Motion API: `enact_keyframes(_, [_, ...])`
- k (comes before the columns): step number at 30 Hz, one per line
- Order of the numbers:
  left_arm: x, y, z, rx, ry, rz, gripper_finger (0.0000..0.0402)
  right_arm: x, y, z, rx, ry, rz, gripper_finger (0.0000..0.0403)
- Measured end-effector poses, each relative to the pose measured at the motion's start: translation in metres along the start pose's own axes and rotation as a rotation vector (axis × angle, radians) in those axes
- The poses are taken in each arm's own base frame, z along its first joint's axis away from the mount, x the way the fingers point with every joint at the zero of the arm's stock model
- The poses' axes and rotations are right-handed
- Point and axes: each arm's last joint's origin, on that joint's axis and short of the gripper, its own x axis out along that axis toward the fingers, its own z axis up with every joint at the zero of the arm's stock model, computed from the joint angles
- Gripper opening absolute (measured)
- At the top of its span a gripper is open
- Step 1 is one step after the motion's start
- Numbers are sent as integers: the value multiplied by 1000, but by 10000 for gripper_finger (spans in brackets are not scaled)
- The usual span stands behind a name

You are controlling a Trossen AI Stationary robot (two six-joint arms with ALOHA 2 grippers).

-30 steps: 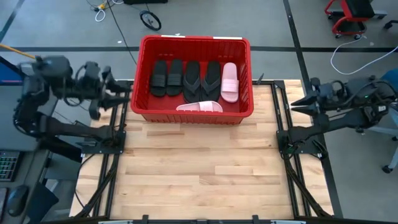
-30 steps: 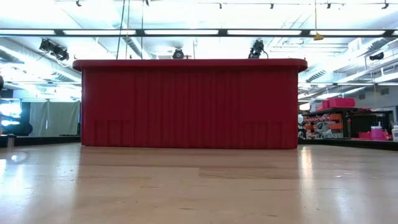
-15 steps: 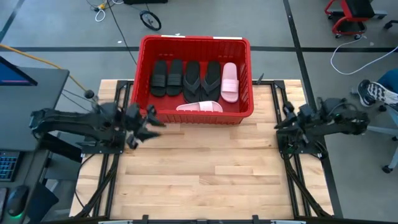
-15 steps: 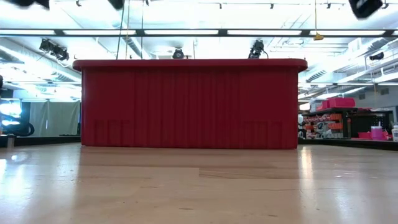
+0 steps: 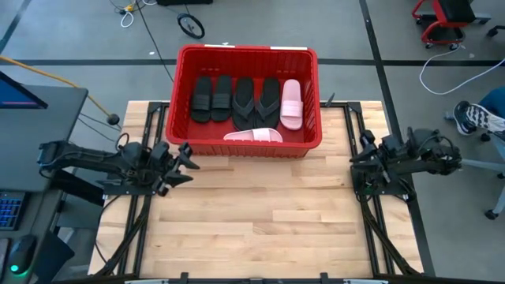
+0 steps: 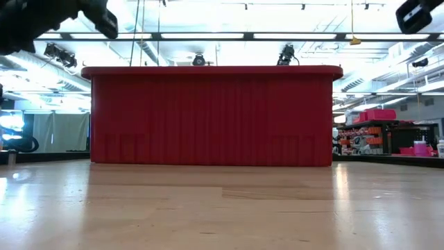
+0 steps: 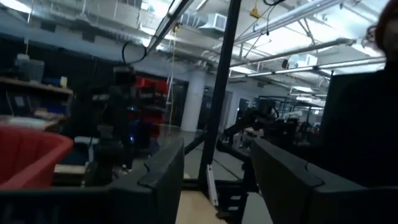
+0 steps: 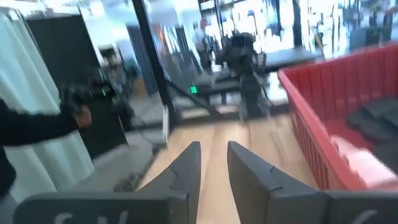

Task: Pick and place slides into bin
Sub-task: Return to Home Position

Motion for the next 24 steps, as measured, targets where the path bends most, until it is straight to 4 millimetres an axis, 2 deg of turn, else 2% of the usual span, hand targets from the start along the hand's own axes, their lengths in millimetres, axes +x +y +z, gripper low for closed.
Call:
enact_keyframes(6, [-11,2,-13,57,-22,0,197,4,-1,-3,-11,-17,4,85])
enact_keyframes(18, [-14,3,-19,87,3,6,195,38,-14,-41,56,-30,21,85])
enact_keyframes(24, [-15,2,-19,51,14,-28,198,40,-14,-47,101,3,58,85])
